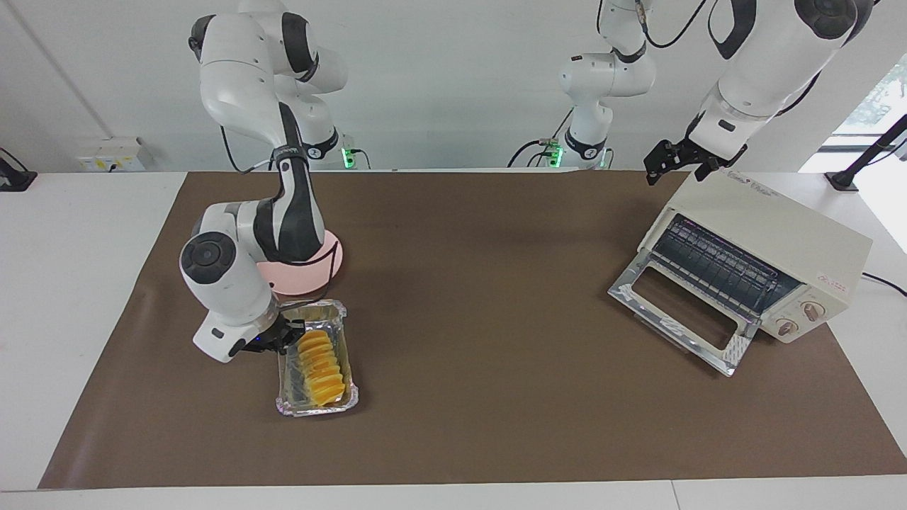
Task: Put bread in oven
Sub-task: 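Slide the foil tray toward the toaster oven with the right gripper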
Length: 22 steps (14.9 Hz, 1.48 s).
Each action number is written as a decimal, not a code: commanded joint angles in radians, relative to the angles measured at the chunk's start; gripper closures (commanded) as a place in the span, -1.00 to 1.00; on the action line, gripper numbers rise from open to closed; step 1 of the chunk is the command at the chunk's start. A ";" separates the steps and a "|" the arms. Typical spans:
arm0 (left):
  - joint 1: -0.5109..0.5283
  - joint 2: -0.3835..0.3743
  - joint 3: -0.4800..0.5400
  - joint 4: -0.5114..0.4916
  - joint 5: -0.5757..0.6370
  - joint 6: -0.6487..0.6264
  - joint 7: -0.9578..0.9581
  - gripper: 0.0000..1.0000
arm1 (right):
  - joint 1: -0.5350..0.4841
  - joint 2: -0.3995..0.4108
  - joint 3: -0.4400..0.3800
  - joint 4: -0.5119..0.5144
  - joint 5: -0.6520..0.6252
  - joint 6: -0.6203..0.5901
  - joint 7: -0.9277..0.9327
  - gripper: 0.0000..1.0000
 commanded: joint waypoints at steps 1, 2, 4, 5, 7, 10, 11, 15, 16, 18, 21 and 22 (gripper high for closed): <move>0.012 -0.022 -0.003 -0.016 -0.013 0.009 0.004 -1.00 | 0.076 -0.010 0.011 0.087 0.042 -0.123 0.118 1.00; 0.012 -0.022 -0.003 -0.016 -0.013 0.009 0.004 -1.00 | 0.109 -0.016 0.014 0.089 0.043 -0.146 0.195 1.00; 0.012 -0.022 -0.003 -0.016 -0.013 0.009 0.004 -1.00 | 0.201 -0.025 0.020 0.088 0.074 -0.146 0.327 1.00; 0.012 -0.022 -0.003 -0.016 -0.013 0.009 0.004 -1.00 | 0.236 -0.027 0.020 0.088 0.089 -0.140 0.413 1.00; 0.012 -0.022 -0.003 -0.016 -0.013 0.009 0.004 -1.00 | 0.294 -0.036 0.022 0.063 0.124 -0.110 0.531 1.00; 0.012 -0.022 -0.003 -0.016 -0.013 0.009 0.004 -1.00 | 0.370 -0.083 0.022 -0.064 0.132 0.005 0.561 1.00; 0.012 -0.022 -0.003 -0.016 -0.013 0.009 0.004 -1.00 | 0.412 -0.096 0.021 -0.116 0.132 0.062 0.581 1.00; 0.012 -0.022 -0.003 -0.016 -0.013 0.009 0.004 -1.00 | 0.497 -0.122 0.020 -0.254 0.131 0.232 0.616 1.00; 0.012 -0.022 -0.003 -0.016 -0.013 0.009 0.004 -1.00 | 0.502 -0.130 0.020 -0.280 0.129 0.261 0.618 1.00; 0.012 -0.022 -0.003 -0.016 -0.013 0.009 0.004 -1.00 | 0.500 -0.131 0.020 -0.290 0.131 0.266 0.621 1.00; 0.012 -0.022 -0.003 -0.016 -0.013 0.009 0.004 -1.00 | 0.497 -0.131 0.020 -0.285 0.131 0.260 0.677 -1.00; 0.012 -0.022 -0.003 -0.016 -0.013 0.009 0.004 -1.00 | 0.497 -0.131 0.020 -0.281 0.131 0.257 0.711 -1.00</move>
